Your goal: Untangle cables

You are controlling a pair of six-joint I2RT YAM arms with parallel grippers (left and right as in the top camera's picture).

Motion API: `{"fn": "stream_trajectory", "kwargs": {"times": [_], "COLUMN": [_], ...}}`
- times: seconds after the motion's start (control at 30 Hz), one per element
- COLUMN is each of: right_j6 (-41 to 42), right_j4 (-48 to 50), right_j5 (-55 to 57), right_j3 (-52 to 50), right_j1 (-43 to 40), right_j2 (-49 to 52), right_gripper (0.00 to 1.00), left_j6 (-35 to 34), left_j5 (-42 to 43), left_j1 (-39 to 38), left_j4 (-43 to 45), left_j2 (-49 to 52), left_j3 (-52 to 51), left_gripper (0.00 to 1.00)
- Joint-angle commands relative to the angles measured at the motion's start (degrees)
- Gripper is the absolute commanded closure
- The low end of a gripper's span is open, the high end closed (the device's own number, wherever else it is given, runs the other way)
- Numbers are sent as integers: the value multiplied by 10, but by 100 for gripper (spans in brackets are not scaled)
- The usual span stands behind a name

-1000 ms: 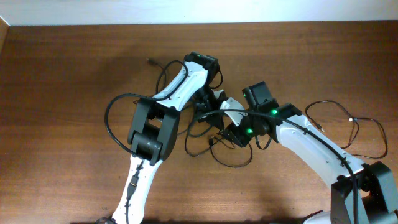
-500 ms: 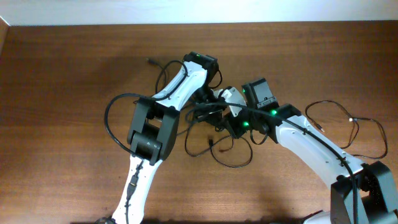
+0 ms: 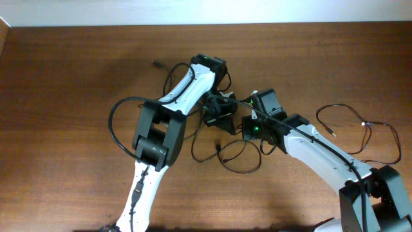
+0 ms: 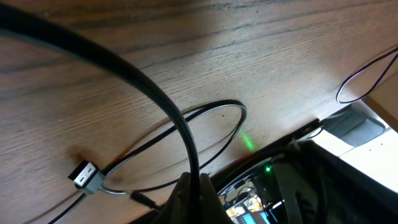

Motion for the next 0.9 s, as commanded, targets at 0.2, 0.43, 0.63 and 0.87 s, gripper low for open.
{"fn": "stream_trajectory", "kwargs": {"times": [0.2,0.43,0.63,0.87], "right_j6": [-77,-275,-301,-301], "right_j4": [-18,-33,-77,-108], "right_j5": [-108,-337,-345,-360], "right_j3": [-4,-4,-4,-4], "right_j1": [-103,-103,-101,-101], "right_j2": [3,3,3,3], "right_gripper": [90,68,64,56], "left_j6": [46,46,46,46], "left_j5": [2,2,2,2], "left_j1": [7,7,7,7], "left_j4": [-29,-29,-28,-28], "left_j2": [7,7,7,7], "left_j3": [4,4,4,4], "left_gripper": [100,100,100,100]}}
